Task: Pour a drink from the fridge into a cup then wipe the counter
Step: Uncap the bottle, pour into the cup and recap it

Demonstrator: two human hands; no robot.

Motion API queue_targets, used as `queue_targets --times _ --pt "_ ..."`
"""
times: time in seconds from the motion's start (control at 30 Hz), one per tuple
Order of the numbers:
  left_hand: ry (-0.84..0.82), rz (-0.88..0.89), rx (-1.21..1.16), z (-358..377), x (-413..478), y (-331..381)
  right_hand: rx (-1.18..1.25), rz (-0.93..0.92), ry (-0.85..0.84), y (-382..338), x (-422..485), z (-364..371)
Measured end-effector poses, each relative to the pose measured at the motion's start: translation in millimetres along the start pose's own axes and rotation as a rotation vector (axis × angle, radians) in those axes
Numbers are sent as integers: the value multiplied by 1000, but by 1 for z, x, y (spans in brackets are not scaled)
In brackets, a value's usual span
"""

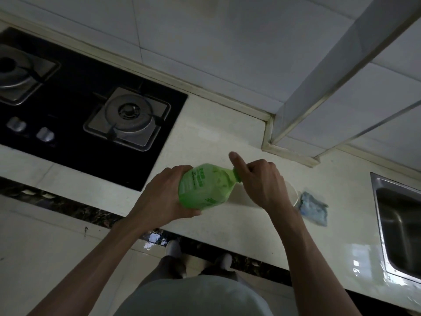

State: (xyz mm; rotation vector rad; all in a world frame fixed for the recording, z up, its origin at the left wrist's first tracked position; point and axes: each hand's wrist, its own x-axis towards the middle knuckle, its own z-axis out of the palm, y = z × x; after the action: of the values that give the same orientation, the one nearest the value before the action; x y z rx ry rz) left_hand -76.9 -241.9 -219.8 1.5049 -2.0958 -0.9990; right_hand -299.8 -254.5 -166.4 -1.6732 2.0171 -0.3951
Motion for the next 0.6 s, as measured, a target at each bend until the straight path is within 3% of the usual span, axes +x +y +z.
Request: queue_targets --times 0.17,0.23,0.3,0.37,0.43,0.6 --pt "-87 -62 -99 -6 4 -6 -194 -353 129 5 -3 -3" --pt "-100 -50 -113 -4 4 -4 -220 -393 216 5 -3 -2" --pt "-78 -34 -86 1 3 -1 -181 -259 220 8 1 2" --pt "-49 -9 -36 8 4 2 -136 -29 78 11 5 2" --pt "-53 -15 -34 11 6 6 -195 3 40 17 5 -1" --pt "-184 -71 -177 6 18 23 -270 -366 239 24 -2 -24"
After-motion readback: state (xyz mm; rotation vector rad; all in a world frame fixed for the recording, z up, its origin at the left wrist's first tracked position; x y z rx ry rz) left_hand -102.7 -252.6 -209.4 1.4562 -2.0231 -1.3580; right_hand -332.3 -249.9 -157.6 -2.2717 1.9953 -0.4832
